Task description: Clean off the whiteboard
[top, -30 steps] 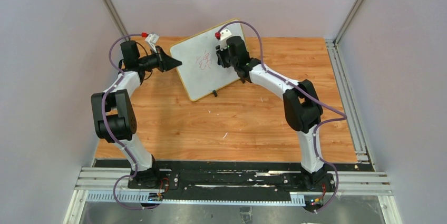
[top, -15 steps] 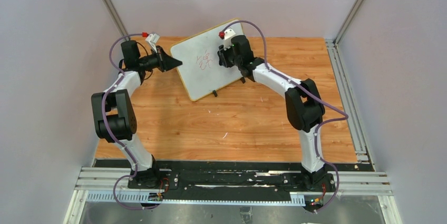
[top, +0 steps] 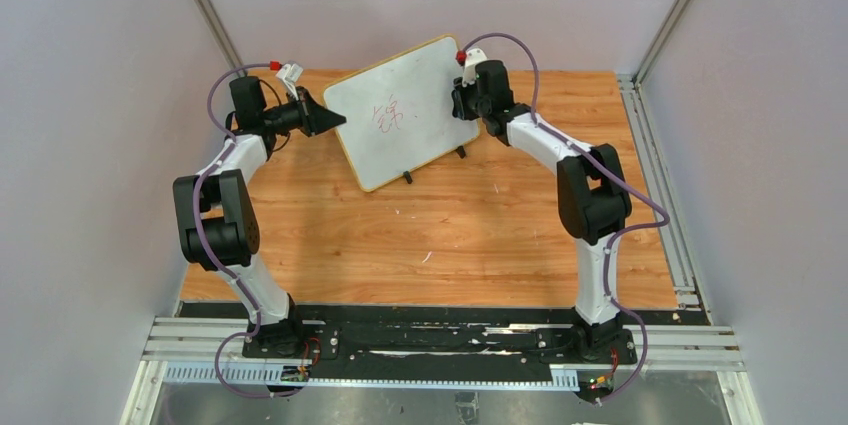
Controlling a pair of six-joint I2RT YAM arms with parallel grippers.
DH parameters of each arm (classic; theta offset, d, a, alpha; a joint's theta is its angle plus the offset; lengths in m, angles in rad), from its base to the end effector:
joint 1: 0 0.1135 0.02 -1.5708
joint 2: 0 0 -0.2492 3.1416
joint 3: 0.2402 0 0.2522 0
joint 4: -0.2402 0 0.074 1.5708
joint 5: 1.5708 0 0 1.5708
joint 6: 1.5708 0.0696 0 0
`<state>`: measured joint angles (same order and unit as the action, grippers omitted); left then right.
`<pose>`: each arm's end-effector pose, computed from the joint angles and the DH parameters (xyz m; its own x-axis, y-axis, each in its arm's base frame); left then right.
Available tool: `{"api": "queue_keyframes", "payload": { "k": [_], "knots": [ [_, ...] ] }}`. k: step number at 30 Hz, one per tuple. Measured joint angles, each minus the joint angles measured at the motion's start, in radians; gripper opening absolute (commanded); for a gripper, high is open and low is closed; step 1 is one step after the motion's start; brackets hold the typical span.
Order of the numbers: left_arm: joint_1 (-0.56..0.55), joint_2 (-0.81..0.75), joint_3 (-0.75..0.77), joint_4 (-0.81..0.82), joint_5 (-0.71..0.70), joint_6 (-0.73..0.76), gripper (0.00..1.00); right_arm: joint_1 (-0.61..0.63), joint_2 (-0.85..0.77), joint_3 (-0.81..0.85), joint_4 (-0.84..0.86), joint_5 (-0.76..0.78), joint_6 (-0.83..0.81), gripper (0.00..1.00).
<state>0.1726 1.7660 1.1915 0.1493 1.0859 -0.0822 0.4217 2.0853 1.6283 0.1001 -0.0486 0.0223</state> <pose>0.4081 0.0086 0.2313 -0.4636 -0.1197 -0.8779 0.6781 0.5898 -0.4385 0.4762 0.2173 0.2260 -0.3287 -0.1231 -0.9364 -0.4431 0.8957 0.0379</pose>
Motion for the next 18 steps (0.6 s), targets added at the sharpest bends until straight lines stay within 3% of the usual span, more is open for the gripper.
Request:
{"api": "queue_keyframes", "payload": {
  "k": [9, 18],
  "knots": [
    [0.000, 0.000, 0.001, -0.006, -0.001, 0.000, 0.00, 0.037, 0.000, -0.001, 0.002, 0.037, 0.011, 0.00],
    [0.003, 0.000, 0.002, -0.012, -0.002, 0.000, 0.00, 0.193, -0.001, -0.001, 0.001, 0.064, 0.028, 0.01]
  ]
}}
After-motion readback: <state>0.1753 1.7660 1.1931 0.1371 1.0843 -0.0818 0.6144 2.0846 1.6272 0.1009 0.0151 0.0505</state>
